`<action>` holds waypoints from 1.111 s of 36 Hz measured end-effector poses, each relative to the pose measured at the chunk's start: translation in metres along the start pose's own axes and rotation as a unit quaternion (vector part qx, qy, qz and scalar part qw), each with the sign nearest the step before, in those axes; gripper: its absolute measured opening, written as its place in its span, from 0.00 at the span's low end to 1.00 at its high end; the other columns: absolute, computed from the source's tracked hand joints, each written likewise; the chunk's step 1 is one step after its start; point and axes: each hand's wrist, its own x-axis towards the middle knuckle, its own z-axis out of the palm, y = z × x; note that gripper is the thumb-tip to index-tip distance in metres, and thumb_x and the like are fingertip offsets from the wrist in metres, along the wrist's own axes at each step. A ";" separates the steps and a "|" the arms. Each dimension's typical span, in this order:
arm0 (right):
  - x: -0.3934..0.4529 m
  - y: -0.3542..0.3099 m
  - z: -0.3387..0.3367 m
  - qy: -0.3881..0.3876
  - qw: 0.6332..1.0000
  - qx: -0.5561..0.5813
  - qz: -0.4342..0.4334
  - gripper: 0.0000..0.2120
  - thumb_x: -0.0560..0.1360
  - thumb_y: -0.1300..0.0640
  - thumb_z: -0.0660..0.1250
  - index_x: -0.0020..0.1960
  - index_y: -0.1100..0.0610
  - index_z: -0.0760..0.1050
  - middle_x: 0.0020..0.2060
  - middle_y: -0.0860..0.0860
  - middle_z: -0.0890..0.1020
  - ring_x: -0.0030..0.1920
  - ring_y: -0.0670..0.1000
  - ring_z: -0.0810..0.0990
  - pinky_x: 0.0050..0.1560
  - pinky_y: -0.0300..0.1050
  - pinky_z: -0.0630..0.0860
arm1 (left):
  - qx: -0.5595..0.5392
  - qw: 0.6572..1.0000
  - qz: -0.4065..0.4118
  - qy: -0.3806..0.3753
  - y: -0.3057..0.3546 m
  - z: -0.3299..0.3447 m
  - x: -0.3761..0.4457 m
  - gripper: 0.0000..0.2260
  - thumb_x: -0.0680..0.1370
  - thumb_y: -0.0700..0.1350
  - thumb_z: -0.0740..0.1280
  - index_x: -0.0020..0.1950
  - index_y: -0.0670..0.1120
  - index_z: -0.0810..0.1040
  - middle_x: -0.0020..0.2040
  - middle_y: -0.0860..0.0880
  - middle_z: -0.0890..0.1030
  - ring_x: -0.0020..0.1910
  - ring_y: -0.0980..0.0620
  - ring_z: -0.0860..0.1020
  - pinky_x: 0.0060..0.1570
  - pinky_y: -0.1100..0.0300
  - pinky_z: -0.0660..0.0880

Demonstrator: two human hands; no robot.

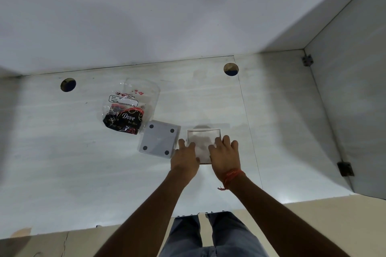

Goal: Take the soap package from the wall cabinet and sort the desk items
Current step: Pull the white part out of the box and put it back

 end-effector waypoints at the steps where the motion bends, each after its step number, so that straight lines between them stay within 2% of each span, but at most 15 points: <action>1: -0.001 -0.002 -0.002 -0.004 1.000 -0.003 -0.001 0.06 0.59 0.60 0.76 0.32 0.56 0.79 0.35 0.55 0.79 0.40 0.59 0.77 0.40 0.52 0.73 | 0.003 1.000 -0.002 -0.003 0.000 0.000 0.001 0.24 0.78 0.52 0.68 0.72 0.50 0.66 0.72 0.44 0.65 0.65 0.45 0.75 0.60 0.54 0.76; 6: 0.002 -0.006 -0.005 -0.038 0.999 -0.011 0.022 0.09 0.54 0.60 0.79 0.27 0.55 0.79 0.30 0.54 0.78 0.38 0.59 0.77 0.40 0.53 0.74 | -0.024 1.000 -0.010 0.008 -0.001 -0.001 0.006 0.25 0.75 0.52 0.71 0.70 0.50 0.69 0.73 0.45 0.65 0.67 0.44 0.72 0.62 0.52 0.75; 9: 0.007 -0.008 -0.011 -0.041 0.999 0.004 0.025 0.09 0.52 0.60 0.78 0.27 0.54 0.78 0.28 0.53 0.77 0.37 0.58 0.76 0.39 0.54 0.72 | -0.093 0.993 -0.001 0.075 -0.006 -0.002 0.009 0.20 0.73 0.52 0.73 0.62 0.50 0.75 0.68 0.46 0.70 0.64 0.46 0.74 0.60 0.51 0.77; 12: 0.013 -0.006 -0.018 -0.046 0.997 0.045 0.033 0.06 0.60 0.56 0.75 0.35 0.54 0.80 0.34 0.53 0.78 0.42 0.58 0.76 0.42 0.53 0.69 | -0.191 0.962 -0.033 0.192 -0.018 -0.004 0.014 0.15 0.70 0.50 0.73 0.53 0.47 0.76 0.59 0.46 0.76 0.59 0.46 0.76 0.56 0.53 0.78; 14: 0.017 -0.005 -0.021 -0.031 0.994 0.097 0.035 0.06 0.69 0.55 0.70 0.45 0.55 0.81 0.42 0.53 0.80 0.49 0.58 0.75 0.48 0.52 0.68 | -0.175 0.954 -0.089 0.228 -0.029 -0.006 0.019 0.20 0.69 0.50 0.72 0.57 0.45 0.74 0.62 0.43 0.75 0.64 0.41 0.72 0.59 0.48 0.75; 17: 0.021 -0.004 -0.027 -0.019 0.980 0.193 0.050 0.10 0.74 0.53 0.66 0.53 0.55 0.79 0.48 0.53 0.80 0.54 0.56 0.74 0.54 0.50 0.67 | -0.123 0.958 -0.196 0.170 -0.044 -0.011 0.029 0.38 0.66 0.54 0.75 0.71 0.44 0.62 0.72 0.38 0.63 0.74 0.35 0.58 0.68 0.38 0.64; 19: 0.021 -0.004 -0.026 -0.015 0.969 0.238 0.061 0.11 0.74 0.52 0.67 0.54 0.55 0.79 0.48 0.53 0.81 0.54 0.56 0.75 0.54 0.49 0.68 | -0.122 0.956 -0.239 0.117 -0.053 -0.014 0.037 0.47 0.64 0.55 0.76 0.74 0.44 0.55 0.75 0.37 0.58 0.75 0.35 0.54 0.70 0.36 0.61; 23: 0.017 -0.003 -0.021 0.004 0.958 0.276 0.077 0.10 0.73 0.52 0.68 0.52 0.55 0.79 0.43 0.53 0.82 0.49 0.56 0.77 0.50 0.49 0.70 | -0.144 0.947 -0.274 0.085 -0.069 -0.015 0.045 0.52 0.59 0.56 0.78 0.73 0.47 0.51 0.70 0.38 0.62 0.70 0.36 0.61 0.64 0.38 0.67; 26: 0.013 -0.004 -0.020 0.017 0.947 0.307 0.097 0.08 0.73 0.53 0.67 0.51 0.54 0.79 0.37 0.50 0.81 0.44 0.54 0.78 0.50 0.49 0.73 | -0.171 0.944 -0.257 0.114 -0.071 -0.018 0.042 0.51 0.57 0.56 0.79 0.71 0.47 0.54 0.65 0.38 0.67 0.64 0.37 0.67 0.61 0.40 0.71; 30: 0.010 -0.007 -0.022 0.059 0.900 0.408 0.139 0.08 0.75 0.53 0.68 0.52 0.55 0.80 0.36 0.48 0.79 0.39 0.48 0.76 0.47 0.44 0.75 | -0.253 0.928 -0.209 0.178 -0.049 -0.030 0.029 0.52 0.59 0.60 0.79 0.73 0.45 0.55 0.68 0.38 0.66 0.66 0.35 0.66 0.61 0.39 0.71; 33: 0.011 -0.013 -0.031 0.083 0.853 0.485 0.173 0.11 0.78 0.53 0.65 0.56 0.57 0.78 0.42 0.49 0.81 0.41 0.46 0.78 0.47 0.41 0.76 | -0.246 0.937 -0.131 0.209 -0.025 -0.035 0.018 0.54 0.59 0.60 0.80 0.74 0.42 0.55 0.69 0.38 0.66 0.68 0.36 0.66 0.63 0.42 0.70; 35: 0.012 -0.016 -0.035 0.092 0.829 0.516 0.198 0.13 0.80 0.53 0.62 0.60 0.59 0.77 0.50 0.52 0.83 0.46 0.47 0.79 0.50 0.41 0.77 | -0.231 0.947 -0.079 0.209 -0.007 -0.032 0.009 0.54 0.58 0.64 0.78 0.74 0.41 0.57 0.68 0.39 0.68 0.67 0.39 0.68 0.63 0.44 0.72; 37: 0.014 -0.016 -0.034 0.094 0.812 0.532 0.220 0.14 0.81 0.53 0.60 0.61 0.59 0.76 0.53 0.52 0.83 0.49 0.48 0.79 0.52 0.42 0.78 | -0.231 0.950 -0.060 0.199 0.011 -0.027 0.001 0.54 0.57 0.68 0.77 0.73 0.42 0.60 0.66 0.41 0.71 0.64 0.41 0.70 0.60 0.47 0.76; 40: 0.013 -0.009 -0.029 0.087 0.800 0.533 0.262 0.14 0.81 0.51 0.60 0.61 0.56 0.76 0.53 0.53 0.82 0.51 0.53 0.81 0.50 0.52 0.83 | -0.254 0.950 -0.068 0.166 0.025 -0.014 -0.008 0.47 0.60 0.67 0.76 0.71 0.46 0.64 0.63 0.45 0.73 0.60 0.46 0.73 0.53 0.51 0.81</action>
